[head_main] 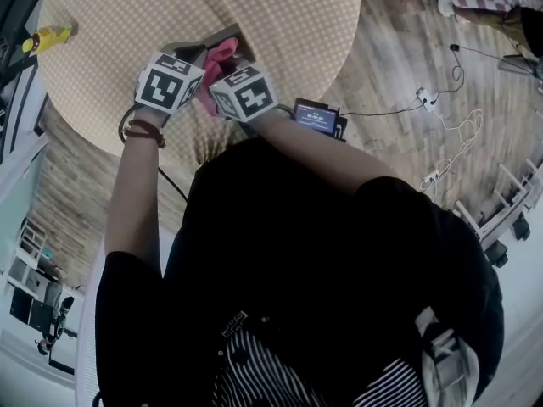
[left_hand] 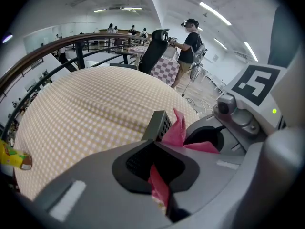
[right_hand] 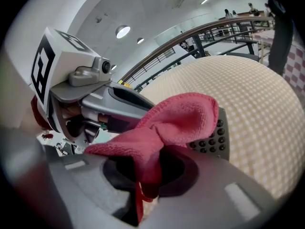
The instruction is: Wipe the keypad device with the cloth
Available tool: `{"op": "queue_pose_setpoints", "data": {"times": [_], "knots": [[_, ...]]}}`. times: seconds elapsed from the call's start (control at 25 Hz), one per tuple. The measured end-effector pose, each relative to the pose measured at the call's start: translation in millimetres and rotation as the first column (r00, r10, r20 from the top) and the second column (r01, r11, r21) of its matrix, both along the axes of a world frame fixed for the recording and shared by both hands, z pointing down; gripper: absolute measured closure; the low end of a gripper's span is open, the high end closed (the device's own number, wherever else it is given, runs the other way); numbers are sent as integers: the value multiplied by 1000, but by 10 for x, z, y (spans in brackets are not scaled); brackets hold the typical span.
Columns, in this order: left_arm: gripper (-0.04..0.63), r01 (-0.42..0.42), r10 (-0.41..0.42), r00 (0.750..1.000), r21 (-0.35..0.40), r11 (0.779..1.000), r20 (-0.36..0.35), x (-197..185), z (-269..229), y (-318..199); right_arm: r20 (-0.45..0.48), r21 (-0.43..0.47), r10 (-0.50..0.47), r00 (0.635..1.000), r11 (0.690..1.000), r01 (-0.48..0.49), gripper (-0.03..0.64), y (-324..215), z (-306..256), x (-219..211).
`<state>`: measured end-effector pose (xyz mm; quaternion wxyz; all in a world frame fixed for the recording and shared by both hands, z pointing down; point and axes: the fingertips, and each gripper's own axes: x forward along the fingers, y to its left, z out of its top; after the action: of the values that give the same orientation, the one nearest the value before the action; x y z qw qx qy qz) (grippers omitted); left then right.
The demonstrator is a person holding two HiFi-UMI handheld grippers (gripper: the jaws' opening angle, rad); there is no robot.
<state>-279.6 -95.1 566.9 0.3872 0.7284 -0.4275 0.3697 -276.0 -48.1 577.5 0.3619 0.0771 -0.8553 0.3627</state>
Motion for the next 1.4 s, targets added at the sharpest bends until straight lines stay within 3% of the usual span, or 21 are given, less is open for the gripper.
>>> {"op": "queue_pose_setpoints", "data": {"times": [0.24,0.6,1.04,1.4], "knots": [[594,-81,83,993,-30,996,84,27,-9,-18,-17,-9,4,1000,1000,-4,552,-31,65,3],[594,-53,56,997,-52,997,55,-14,9,-47,-25,29,19,1000,999,-18,552,-88,116,-43],[594,-52,55,997,-63,997,49,23,24,-10,-63,-66,25,998,997,-29,552,69,325,95],[594,-40,43,999,-69,997,34,17,31,-10,-142,-61,-69,987,996,61,552,273,571,230]]}}
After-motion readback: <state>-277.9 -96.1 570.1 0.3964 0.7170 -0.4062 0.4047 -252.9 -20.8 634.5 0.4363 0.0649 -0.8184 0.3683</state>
